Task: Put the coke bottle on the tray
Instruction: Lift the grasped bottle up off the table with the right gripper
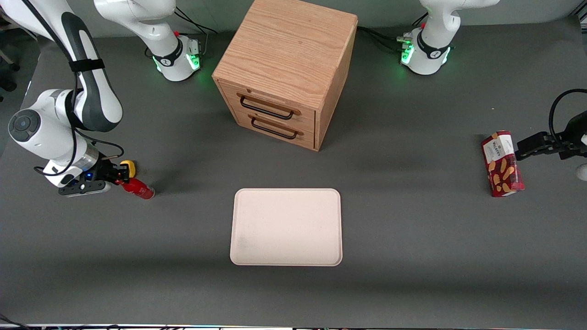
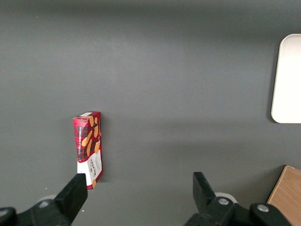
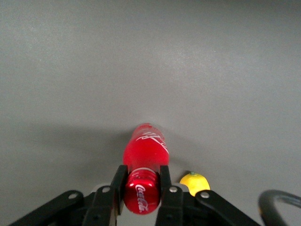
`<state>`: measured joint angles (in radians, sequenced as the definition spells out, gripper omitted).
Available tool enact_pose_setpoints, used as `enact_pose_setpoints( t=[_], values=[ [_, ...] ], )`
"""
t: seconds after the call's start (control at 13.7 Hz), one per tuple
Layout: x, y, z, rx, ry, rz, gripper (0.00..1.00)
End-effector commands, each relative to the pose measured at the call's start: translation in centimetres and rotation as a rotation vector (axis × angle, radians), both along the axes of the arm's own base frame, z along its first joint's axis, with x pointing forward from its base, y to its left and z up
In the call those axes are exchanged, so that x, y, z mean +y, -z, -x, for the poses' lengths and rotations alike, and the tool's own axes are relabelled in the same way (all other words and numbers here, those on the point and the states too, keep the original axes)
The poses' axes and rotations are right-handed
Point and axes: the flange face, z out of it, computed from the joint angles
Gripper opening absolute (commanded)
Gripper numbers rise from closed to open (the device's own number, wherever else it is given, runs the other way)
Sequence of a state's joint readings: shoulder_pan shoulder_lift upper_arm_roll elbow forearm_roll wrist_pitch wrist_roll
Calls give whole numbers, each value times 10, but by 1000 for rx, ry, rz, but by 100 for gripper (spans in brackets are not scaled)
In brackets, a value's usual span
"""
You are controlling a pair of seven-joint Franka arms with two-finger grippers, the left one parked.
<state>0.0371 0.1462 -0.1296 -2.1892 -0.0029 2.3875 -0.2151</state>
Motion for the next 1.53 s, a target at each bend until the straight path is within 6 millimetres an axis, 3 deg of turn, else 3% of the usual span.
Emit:
enact_pose_setpoints(
  t=[0.0, 0.15, 0.29, 0.51, 0.95, 1.24, 1.46],
  values=[
    [1, -4, 1, 1, -7, -10, 0],
    [2, -5, 0, -2, -8, -10, 0],
    [6, -28, -8, -4, -19, -12, 0],
    [5, -104, -29, 86, -21, -24, 0],
    [3, -247, -26, 115, -20, -19, 0],
    [-1, -305, -17, 112, -40, -15, 0],
    [-3, -339, -7, 109, -31, -13, 0]
  ],
)
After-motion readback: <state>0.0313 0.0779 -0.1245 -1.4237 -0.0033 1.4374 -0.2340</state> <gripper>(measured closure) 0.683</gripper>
